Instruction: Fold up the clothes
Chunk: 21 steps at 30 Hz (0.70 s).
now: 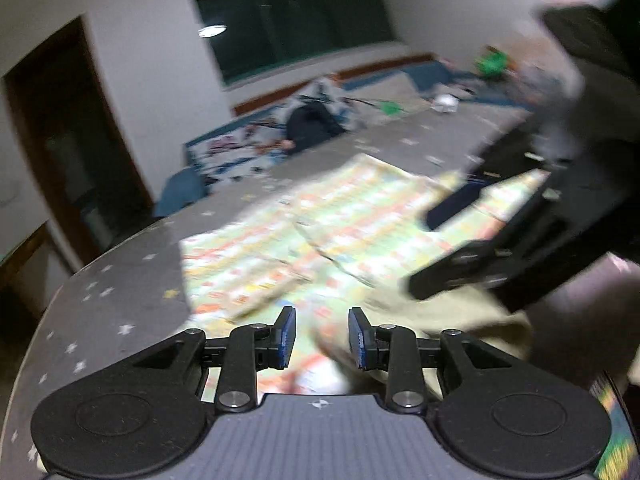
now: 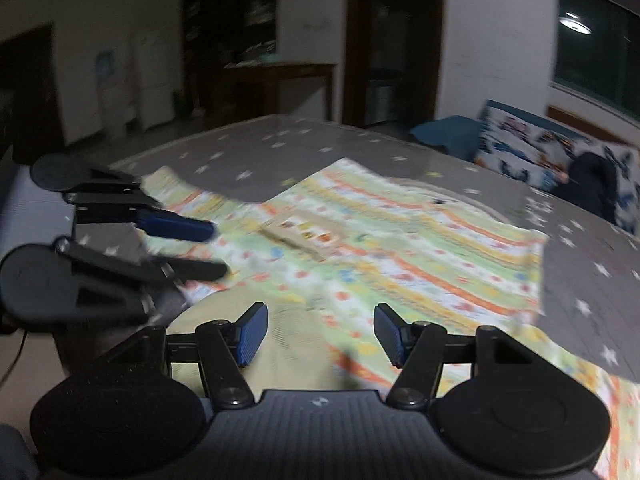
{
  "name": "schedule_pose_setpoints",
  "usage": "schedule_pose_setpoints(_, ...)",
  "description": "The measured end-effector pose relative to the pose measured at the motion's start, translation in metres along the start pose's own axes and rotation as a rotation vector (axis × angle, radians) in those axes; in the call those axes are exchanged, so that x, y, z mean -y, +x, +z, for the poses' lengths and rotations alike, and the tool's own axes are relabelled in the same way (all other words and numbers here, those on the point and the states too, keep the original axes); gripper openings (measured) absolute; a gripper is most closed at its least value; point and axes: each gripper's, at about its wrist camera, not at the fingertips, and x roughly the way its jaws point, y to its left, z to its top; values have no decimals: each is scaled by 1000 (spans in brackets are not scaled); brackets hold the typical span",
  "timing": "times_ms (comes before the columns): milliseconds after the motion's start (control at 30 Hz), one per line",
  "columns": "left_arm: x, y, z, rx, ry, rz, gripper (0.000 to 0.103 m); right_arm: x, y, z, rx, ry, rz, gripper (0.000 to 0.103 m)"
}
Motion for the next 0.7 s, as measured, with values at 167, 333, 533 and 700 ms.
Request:
schedule_pose_setpoints(167, 18, 3, -15, -15, 113, -5, 32, -19, 9, -12, -48, -59, 16, 60)
schedule_pose_setpoints(333, 15, 1, -13, -12, 115, -12, 32, -25, 4, -22, -51, -72, 8, 60)
schedule_pose_setpoints(533, 16, 5, -12, -10, 116, -32, 32, -13, -6, -32, -62, -17, 3, 60)
schedule_pose_setpoints(700, 28, 6, -18, -13, 192, -14, 31, -9, -13, -32, -36, 0, -10, 60)
